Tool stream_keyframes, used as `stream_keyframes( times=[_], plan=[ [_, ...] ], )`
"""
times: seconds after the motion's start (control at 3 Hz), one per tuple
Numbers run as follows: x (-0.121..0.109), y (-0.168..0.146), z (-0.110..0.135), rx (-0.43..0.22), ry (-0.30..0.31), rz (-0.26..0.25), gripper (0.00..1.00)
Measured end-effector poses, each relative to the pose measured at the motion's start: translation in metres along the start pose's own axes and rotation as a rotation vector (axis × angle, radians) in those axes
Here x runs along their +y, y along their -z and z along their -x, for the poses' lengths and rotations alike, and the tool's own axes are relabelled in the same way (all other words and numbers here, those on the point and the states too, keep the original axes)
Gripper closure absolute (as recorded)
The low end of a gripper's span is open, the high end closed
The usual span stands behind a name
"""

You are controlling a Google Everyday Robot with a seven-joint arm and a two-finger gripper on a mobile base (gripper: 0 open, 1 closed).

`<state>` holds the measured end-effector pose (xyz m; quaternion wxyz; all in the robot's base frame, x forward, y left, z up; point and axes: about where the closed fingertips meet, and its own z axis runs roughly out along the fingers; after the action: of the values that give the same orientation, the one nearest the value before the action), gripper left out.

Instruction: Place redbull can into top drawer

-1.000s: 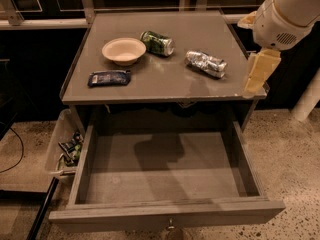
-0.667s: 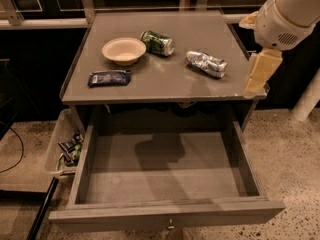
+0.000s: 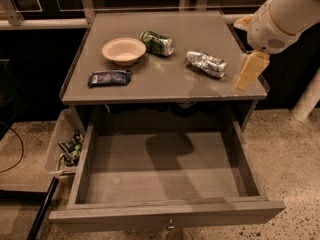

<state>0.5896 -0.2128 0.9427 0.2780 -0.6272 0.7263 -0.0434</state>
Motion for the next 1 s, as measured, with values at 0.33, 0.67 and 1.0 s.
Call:
stream_keyframes(
  times=[0.33, 0.67, 1.0],
  plan=[
    [-0.027, -0.028, 0.002, -0.120, -0.035, -0.012, 0.00],
    [-0.046, -0.061, -0.001, -0.225, -0.116, 0.015, 0.00],
    [-0.058, -0.095, -0.007, -0.307, -0.210, 0.064, 0.00]
  ],
)
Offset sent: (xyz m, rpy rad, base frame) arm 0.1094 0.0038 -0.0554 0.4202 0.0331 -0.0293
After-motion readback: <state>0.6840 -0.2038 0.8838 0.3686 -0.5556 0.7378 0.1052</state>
